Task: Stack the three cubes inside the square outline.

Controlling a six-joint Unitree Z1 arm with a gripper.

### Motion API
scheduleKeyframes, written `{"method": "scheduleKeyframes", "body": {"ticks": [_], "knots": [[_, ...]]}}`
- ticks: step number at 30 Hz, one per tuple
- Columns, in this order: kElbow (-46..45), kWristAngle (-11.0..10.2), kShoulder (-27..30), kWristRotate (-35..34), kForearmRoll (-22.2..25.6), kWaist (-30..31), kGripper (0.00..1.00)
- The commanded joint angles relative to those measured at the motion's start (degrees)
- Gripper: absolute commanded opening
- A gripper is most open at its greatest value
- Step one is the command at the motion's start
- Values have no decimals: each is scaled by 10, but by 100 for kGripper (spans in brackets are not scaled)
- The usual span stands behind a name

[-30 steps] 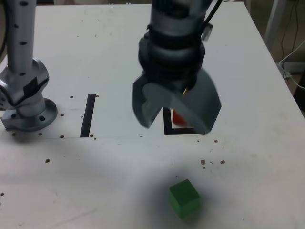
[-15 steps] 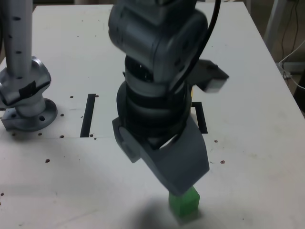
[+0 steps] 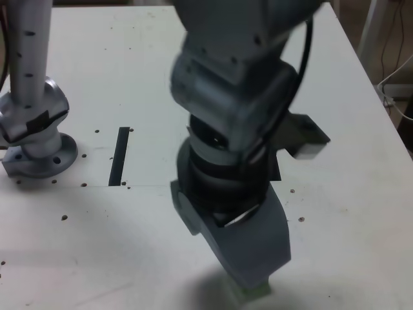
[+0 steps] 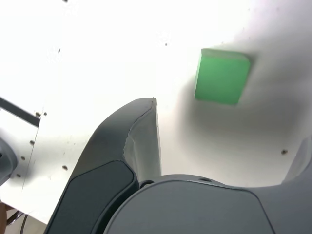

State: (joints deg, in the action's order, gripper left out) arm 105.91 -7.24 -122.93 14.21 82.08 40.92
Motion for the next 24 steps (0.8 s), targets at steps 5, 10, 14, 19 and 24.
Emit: {"method": "scheduleKeyframes", "body": {"ticks": [5,10,14,19,24], "knots": [[-36,13,-17,20,-50,-21,100],[-60,17,-27,29,-81,-33,99],[-62,26,-38,31,-92,-34,98],[-62,33,-48,28,-98,-33,93],[-61,27,-57,16,-92,-31,79]]}}
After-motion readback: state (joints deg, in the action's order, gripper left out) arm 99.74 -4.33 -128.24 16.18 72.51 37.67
